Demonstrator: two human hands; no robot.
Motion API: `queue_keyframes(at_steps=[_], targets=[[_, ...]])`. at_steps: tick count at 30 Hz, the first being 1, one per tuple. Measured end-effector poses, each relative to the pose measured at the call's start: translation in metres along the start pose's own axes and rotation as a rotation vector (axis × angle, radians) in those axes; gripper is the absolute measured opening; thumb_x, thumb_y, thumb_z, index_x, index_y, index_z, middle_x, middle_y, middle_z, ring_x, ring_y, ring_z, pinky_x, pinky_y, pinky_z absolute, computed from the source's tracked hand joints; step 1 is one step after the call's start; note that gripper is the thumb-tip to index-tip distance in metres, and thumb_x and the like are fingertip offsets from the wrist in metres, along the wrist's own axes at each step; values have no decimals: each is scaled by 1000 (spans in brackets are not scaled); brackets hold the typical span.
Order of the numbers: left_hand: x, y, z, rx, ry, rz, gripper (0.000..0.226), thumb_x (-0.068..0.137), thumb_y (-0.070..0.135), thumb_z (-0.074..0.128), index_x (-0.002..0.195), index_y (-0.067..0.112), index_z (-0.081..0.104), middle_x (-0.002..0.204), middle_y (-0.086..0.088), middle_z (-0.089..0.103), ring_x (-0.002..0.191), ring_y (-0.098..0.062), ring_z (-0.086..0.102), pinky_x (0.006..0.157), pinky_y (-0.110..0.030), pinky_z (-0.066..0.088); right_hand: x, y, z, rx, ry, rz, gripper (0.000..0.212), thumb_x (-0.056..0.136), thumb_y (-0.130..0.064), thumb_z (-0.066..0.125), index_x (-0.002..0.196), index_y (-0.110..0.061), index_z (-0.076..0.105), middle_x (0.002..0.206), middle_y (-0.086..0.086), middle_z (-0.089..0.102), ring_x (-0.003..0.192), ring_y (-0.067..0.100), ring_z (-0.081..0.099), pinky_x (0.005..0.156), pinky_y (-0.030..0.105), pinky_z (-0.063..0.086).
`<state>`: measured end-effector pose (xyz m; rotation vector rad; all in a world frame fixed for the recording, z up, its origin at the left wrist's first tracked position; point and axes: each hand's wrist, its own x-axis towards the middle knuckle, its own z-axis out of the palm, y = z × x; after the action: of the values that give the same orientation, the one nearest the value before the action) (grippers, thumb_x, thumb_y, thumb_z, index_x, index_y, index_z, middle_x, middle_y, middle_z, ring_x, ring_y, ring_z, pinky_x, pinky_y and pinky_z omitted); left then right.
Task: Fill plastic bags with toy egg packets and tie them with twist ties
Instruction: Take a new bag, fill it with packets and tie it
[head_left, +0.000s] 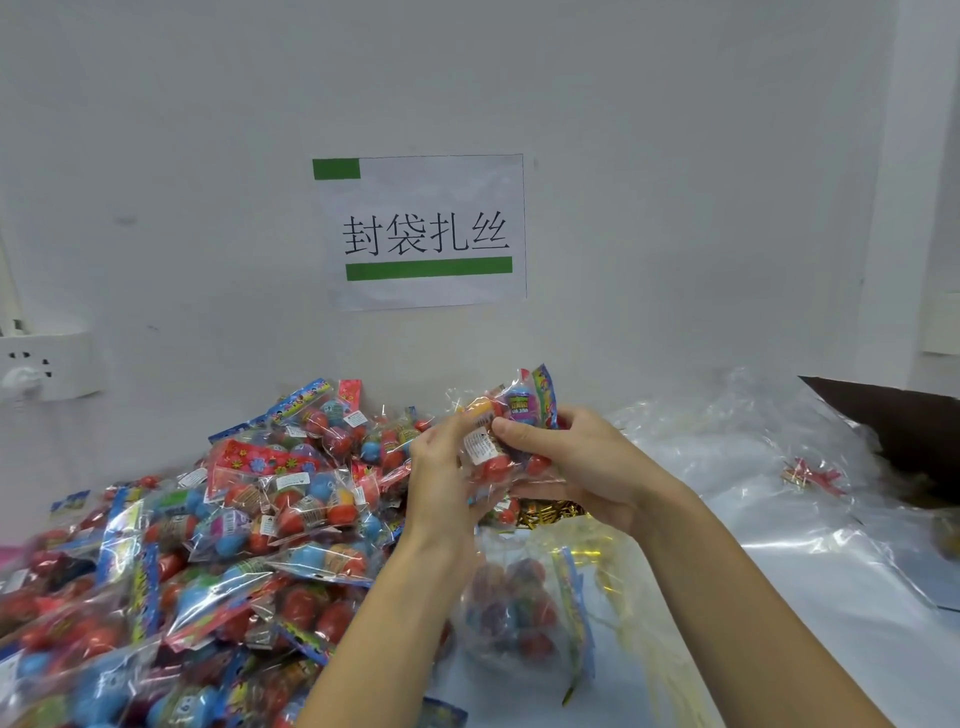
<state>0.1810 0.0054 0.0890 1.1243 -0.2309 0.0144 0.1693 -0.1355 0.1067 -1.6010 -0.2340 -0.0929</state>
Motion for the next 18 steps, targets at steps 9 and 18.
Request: queue_keyframes(at_steps=[9,18], targets=[[-1,2,-1,106,51,-49,41,92,55,60,115,23,70,102,1,78,87,-18,76,65,-32,59,-4,-7,5,-295,-67,-89,33,82,-59,72,87,-27,78,91,-1,78,87,11,73,85,30,54],[-7,3,1,268,90,110,71,63,81,58,110,28,59,111,3,71,104,-19,69,93,-50,55,-11,-12,-1,-353,-41,-81,60,68,-75,64,87,-19,75,84,-3,78,76,6,74,60,15,51]])
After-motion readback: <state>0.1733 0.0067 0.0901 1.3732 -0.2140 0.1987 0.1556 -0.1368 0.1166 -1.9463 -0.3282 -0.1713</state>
